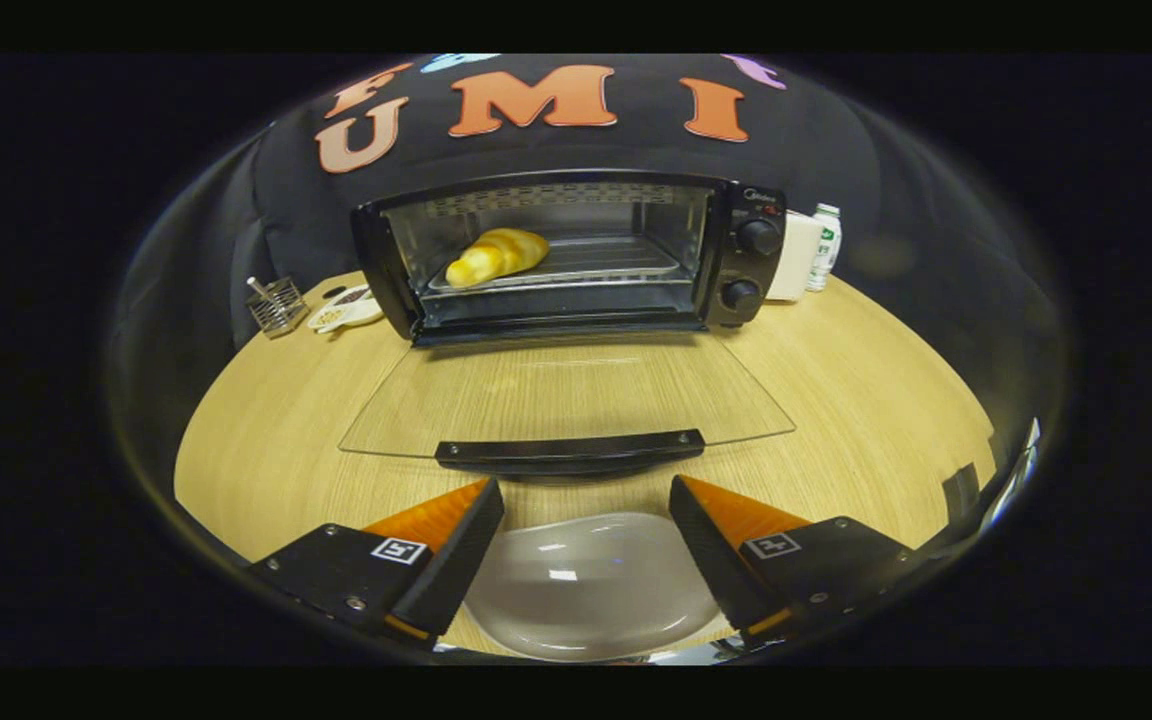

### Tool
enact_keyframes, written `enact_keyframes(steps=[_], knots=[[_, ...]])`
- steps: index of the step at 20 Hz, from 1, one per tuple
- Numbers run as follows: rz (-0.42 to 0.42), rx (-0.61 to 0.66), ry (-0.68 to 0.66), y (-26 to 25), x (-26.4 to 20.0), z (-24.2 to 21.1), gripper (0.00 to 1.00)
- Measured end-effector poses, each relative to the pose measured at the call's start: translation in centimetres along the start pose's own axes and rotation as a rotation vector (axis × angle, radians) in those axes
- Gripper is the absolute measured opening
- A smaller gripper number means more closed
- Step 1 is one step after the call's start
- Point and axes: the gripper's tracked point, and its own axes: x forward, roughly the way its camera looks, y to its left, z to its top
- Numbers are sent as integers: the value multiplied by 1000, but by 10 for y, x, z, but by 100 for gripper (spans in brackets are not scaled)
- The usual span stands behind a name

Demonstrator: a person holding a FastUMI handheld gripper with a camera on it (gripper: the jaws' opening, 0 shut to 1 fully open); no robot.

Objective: Open the toaster oven, put the food inside, and close the toaster oven door.

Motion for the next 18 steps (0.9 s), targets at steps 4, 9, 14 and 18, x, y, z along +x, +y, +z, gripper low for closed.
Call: enact_keyframes(steps=[4,9,14,18], knots=[[20,-11,20,8,10,-1,99],[10,-43,35,5,11,-2,100],[34,-27,-30,5,-3,27,100],[37,12,-86,7,-14,61,100]])
